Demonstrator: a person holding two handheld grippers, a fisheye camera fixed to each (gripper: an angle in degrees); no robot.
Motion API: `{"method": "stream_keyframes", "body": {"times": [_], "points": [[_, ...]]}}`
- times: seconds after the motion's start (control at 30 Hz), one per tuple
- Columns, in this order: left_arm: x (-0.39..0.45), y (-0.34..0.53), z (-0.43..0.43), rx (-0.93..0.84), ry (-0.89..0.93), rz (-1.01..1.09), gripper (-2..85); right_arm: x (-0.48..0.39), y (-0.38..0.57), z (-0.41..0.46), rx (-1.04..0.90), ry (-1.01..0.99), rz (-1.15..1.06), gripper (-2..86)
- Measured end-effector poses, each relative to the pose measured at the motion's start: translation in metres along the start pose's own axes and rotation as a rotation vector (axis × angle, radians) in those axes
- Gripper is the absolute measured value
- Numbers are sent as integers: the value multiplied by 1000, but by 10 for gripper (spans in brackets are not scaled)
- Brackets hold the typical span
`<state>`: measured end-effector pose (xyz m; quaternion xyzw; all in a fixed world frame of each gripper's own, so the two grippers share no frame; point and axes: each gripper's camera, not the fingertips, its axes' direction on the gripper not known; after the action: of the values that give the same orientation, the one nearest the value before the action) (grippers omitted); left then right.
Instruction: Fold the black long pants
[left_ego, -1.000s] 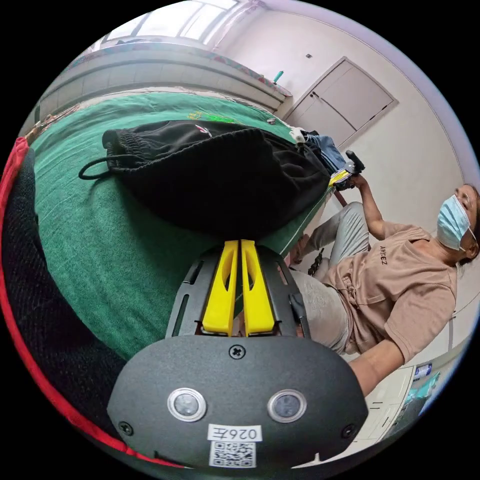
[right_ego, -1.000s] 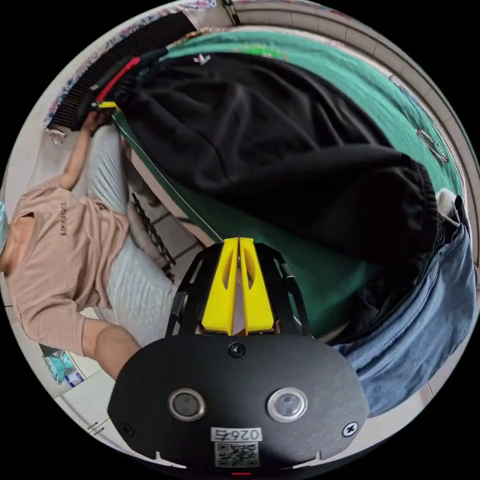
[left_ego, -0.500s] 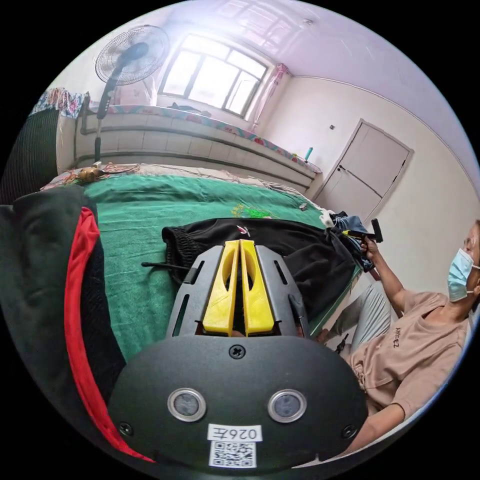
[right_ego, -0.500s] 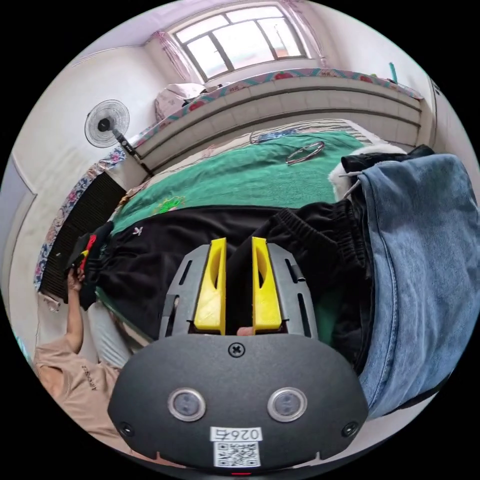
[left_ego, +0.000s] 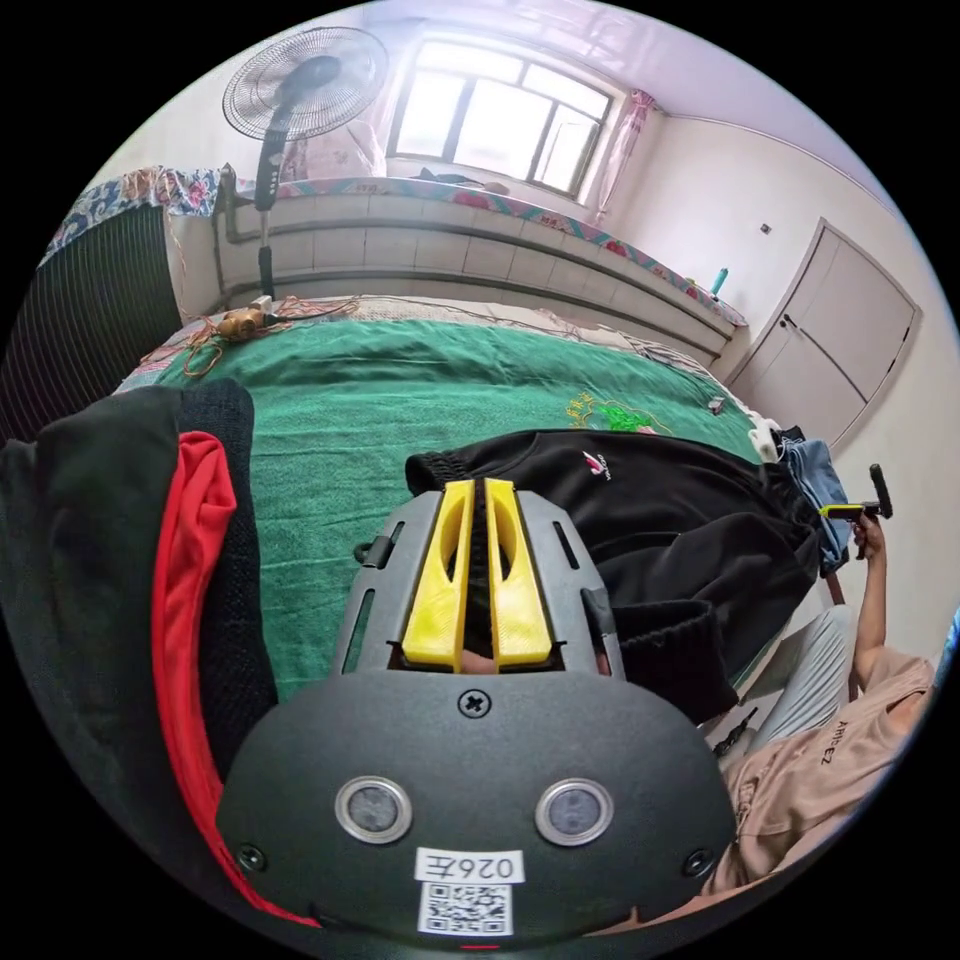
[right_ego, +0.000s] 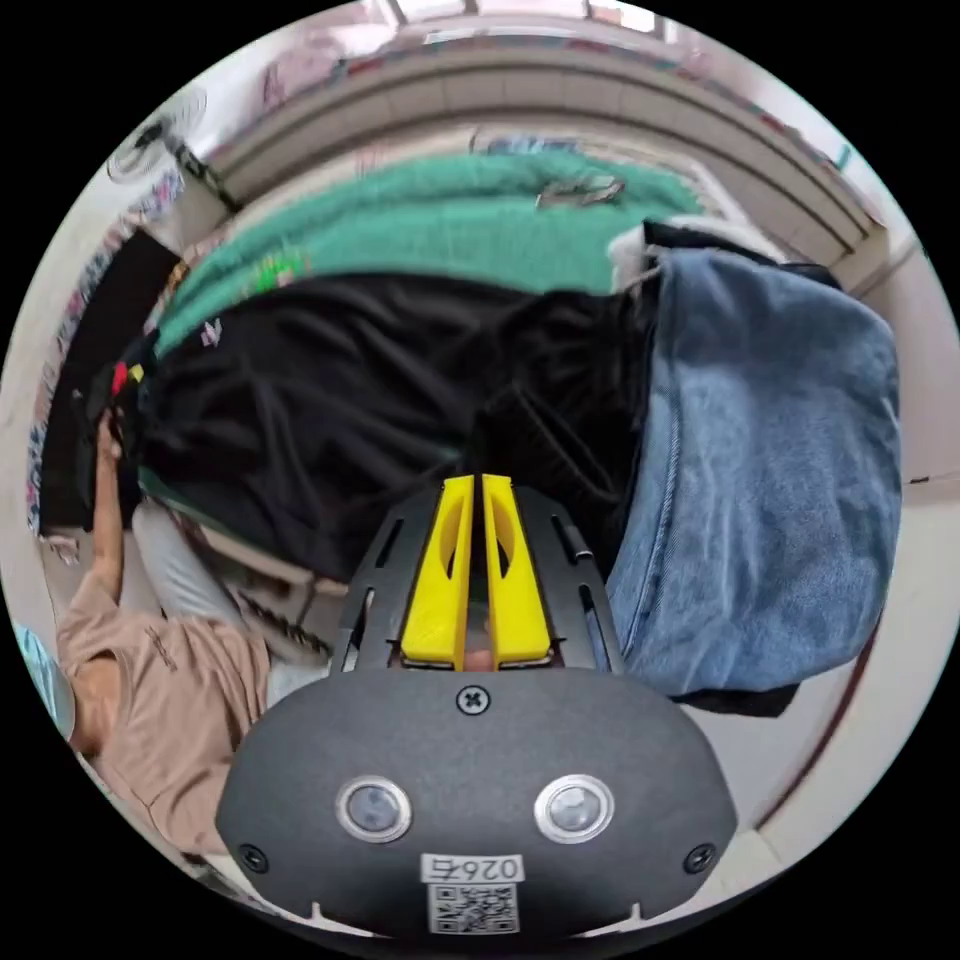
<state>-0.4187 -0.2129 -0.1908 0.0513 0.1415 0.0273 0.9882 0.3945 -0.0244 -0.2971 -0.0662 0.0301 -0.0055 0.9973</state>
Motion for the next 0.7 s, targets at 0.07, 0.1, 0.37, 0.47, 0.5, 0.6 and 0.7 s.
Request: {"method": "stream_keyframes", "body": {"times": [0.07,0.1,0.37,0.47,0.5,0.6,0.7], "points": [[-7,-22,17,-18,19,-16,82,9,-7,-24,253,14,65,24],[-10,-27,22,-22,31,-31,101,10,-11,-25,286,55,83,28],[-52,-80,107,-256,112,-187,210,38,-103,61,134,350,162,72],[-51,-92,113,-306,129,-121,209,49,-109,75,155,245,240,87],[-51,-95,114,-319,138,-109,211,48,-109,76,159,257,241,84],[-56,-97,110,-302,266,-116,241,32,-114,82,122,368,187,82],[-62,-88,108,-243,308,-141,246,17,-116,84,101,436,125,84]]}}
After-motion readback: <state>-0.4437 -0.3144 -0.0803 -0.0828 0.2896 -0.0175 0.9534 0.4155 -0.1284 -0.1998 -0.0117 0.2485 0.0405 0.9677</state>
